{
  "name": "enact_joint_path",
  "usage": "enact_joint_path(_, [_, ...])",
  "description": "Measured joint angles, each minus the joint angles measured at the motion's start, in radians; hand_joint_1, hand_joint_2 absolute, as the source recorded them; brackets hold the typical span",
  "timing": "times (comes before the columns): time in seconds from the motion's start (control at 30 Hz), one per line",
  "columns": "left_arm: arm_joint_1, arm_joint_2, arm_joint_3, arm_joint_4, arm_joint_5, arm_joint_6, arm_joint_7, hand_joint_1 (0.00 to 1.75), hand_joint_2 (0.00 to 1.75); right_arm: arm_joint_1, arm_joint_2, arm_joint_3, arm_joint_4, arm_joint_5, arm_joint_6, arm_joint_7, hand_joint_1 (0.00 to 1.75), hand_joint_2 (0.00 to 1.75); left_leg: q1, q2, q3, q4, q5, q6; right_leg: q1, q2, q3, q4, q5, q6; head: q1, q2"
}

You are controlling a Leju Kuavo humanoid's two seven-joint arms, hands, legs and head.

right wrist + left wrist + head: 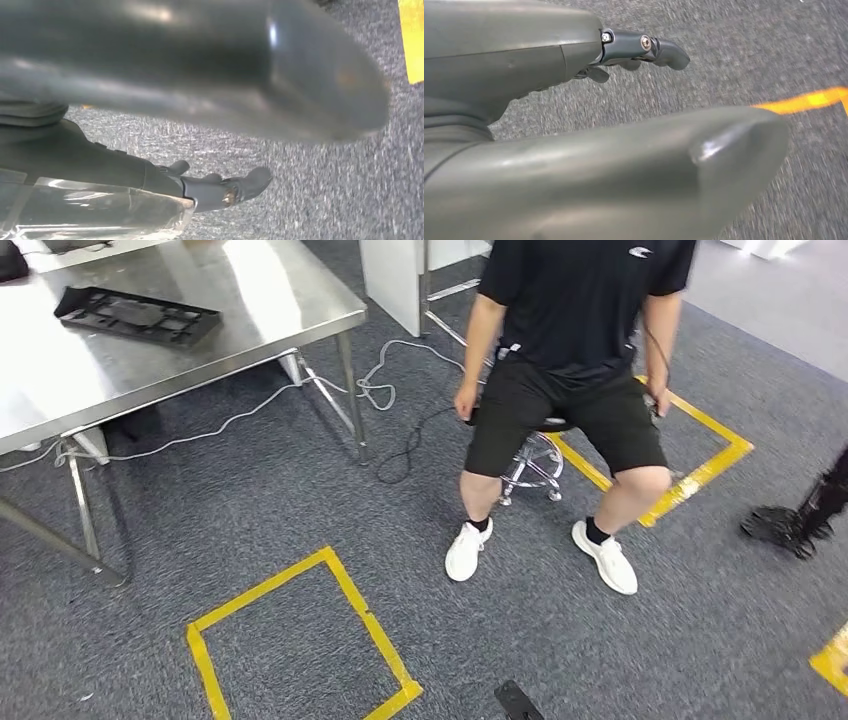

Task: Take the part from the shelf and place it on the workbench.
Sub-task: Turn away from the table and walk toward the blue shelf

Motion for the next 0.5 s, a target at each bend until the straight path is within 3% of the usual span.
enact_joint_path(0.03, [-0.002,-0.002,0.001,0.000,0.001,0.002,0.000,0.00,0.00,0.000,0.000,0.001,0.000,0.000,0.000,0.001,0.00,0.00,0.004,0.004,0.002,0.001,-0.002,-0.007,-0.003,0.014,-0.002,0.001,0.002,-0.009,-0.002,0.000])
enact_joint_path(0.1, [-0.004,-0.004,0.002,0.000,0.002,0.004,-0.001,0.00,0.00,0.000,0.000,0.003,0.000,0.000,0.001,0.004,0.00,0.00,0.013,-0.032,-0.007,0.032,-0.032,-0.019,-0.011,0.038,-0.001,0.000,0.009,-0.026,-0.005,0.000])
enact_joint_path(0.17, [-0.002,-0.004,0.004,0.000,0.003,0.005,-0.001,0.00,0.00,-0.002,0.002,0.007,0.000,0.000,0.001,0.005,0.00,0.00,0.017,-0.096,-0.050,0.140,-0.105,-0.023,-0.012,0.063,-0.004,0.000,0.017,-0.042,-0.010,0.000])
enact_joint_path(0.23, [0.002,-0.005,0.006,0.001,0.004,0.005,-0.001,0.00,0.00,-0.002,0.004,0.010,0.000,0.001,0.002,0.005,0.00,0.00,0.017,-0.122,-0.106,0.269,-0.165,-0.021,-0.002,0.091,-0.007,0.001,0.021,-0.050,-0.011,0.000])
enact_joint_path(0.27, [0.002,-0.005,0.007,0.002,0.004,0.005,-0.001,0.00,0.00,-0.001,0.005,0.011,0.001,0.000,0.002,0.005,0.00,0.00,0.017,-0.124,-0.120,0.298,-0.168,-0.019,0.002,0.106,-0.008,0.002,0.022,-0.051,-0.011,0.000])
enact_joint_path(0.3, [0.002,-0.005,0.009,0.002,0.004,0.005,-0.001,0.00,0.00,-0.001,0.005,0.011,0.001,0.000,0.002,0.005,0.00,0.00,0.017,-0.126,-0.117,0.289,-0.149,-0.017,0.005,0.121,-0.009,0.004,0.022,-0.051,-0.011,0.000])
enact_joint_path(0.33, [0.002,-0.005,0.011,0.002,0.004,0.005,-0.001,0.00,0.00,-0.001,0.004,0.011,0.001,0.000,0.002,0.005,0.00,0.00,0.017,-0.130,-0.097,0.246,-0.116,-0.013,0.007,0.136,-0.009,0.007,0.022,-0.051,-0.011,0.000])
enact_joint_path(0.4, [0.002,-0.005,0.013,0.002,0.004,0.005,-0.001,0.00,0.00,-0.002,0.005,0.013,0.001,0.000,0.002,0.005,0.00,0.00,0.017,-0.168,-0.039,0.116,-0.049,0.001,0.011,0.163,-0.011,0.013,0.022,-0.050,-0.011,0.000])
enact_joint_path(0.47, [0.002,-0.004,0.014,0.003,0.004,0.005,-0.001,0.00,0.00,-0.003,0.007,0.014,0.001,0.000,0.002,0.005,0.00,0.00,0.014,-0.197,-0.008,0.044,-0.027,0.013,0.013,0.185,-0.018,0.015,0.026,-0.043,-0.011,0.000])
enact_joint_path(0.5, [0.001,-0.004,0.014,0.003,0.004,0.005,-0.001,0.00,0.00,-0.003,0.008,0.015,0.001,0.000,0.002,0.005,0.00,0.00,0.011,-0.194,-0.006,0.038,-0.029,0.017,0.012,0.195,-0.023,0.014,0.029,-0.037,-0.011,0.000])
